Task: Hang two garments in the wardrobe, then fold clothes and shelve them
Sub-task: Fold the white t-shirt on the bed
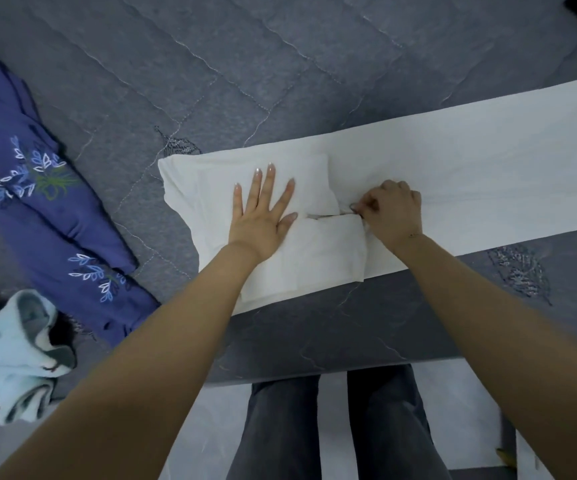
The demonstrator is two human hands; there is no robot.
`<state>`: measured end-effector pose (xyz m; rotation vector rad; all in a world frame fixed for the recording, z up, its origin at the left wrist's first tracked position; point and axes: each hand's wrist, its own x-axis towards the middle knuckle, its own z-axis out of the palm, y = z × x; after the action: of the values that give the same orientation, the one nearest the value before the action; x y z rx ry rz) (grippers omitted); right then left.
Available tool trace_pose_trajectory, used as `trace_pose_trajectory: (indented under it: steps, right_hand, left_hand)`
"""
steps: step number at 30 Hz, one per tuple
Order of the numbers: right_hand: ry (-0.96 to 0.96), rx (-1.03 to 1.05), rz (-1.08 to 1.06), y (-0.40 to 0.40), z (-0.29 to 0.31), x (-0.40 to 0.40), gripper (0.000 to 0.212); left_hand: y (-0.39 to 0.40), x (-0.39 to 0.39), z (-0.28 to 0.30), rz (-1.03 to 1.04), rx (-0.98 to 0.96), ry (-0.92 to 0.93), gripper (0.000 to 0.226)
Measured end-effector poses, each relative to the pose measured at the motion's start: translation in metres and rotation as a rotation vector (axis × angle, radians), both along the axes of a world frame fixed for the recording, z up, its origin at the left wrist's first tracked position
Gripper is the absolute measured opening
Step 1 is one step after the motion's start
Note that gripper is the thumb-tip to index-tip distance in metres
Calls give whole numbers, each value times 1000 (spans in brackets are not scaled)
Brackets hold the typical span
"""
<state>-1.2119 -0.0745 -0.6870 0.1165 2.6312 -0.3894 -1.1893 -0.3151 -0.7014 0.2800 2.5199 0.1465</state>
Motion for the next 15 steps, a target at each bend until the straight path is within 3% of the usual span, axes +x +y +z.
trace_pose_trajectory:
  steps: [3, 7, 12, 15]
  right_hand:
    - [-31, -172, -73, 5, 8, -2, 25]
    - [135, -630, -518, 33, 39, 17, 10]
    - [138, -835, -1166, 119, 57, 56, 15]
    - [132, -802, -1451, 181, 54, 76, 25]
  left_hand:
    - [12, -6, 18, 44, 25, 39, 56]
    - [63, -31, 54, 215, 138, 162, 41]
    - [171, -85, 71, 78, 195, 144, 42]
    - [242, -113, 66, 26, 165, 172, 36]
